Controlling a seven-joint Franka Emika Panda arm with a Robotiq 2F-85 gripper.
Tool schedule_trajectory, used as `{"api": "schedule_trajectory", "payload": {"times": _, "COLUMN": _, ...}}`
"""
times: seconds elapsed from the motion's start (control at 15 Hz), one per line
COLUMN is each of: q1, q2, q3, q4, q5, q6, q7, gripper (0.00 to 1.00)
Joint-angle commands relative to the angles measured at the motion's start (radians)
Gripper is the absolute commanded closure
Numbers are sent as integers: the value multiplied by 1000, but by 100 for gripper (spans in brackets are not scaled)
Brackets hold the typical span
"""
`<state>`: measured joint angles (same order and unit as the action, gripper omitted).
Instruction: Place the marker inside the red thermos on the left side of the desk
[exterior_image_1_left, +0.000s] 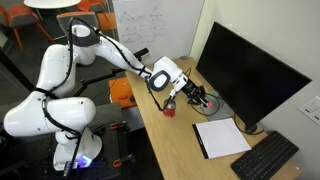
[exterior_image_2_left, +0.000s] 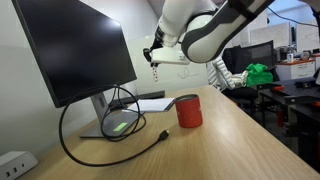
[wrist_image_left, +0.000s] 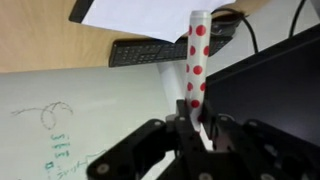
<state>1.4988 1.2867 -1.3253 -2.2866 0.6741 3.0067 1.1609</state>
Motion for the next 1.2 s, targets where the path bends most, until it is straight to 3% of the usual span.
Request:
{"api": "schedule_trajectory", "payload": {"times": 0.0, "q1": 57, "q2": 165, "q3": -30, "q4": 1, "q5": -56, "q6": -26, "q7": 129, "gripper": 95}}
{"api": "schedule_trajectory", "payload": {"times": 0.33, "q1": 127, "q2": 236, "q3": -14, "q4": -14, "q5": -74, "q6": 36, "q7": 162, "gripper": 95}}
{"api": "schedule_trajectory", "payload": {"times": 0.4, "q1": 133, "q2": 184, "q3": -23, "q4": -48, "q5": -176, "q6": 73, "q7": 220, "gripper": 95}}
{"api": "schedule_trajectory", "payload": {"times": 0.93, "q1": 211, "q2": 187, "q3": -104, "q4": -136, "q5": -542, "q6": 93, "q7": 553, "gripper": 95}}
{"api": "schedule_trajectory", "payload": {"times": 1.13, "q1": 218, "q2": 186, "q3": -112, "q4": -123, "q5": -591, "q6": 80, "q7": 616, "gripper": 95}}
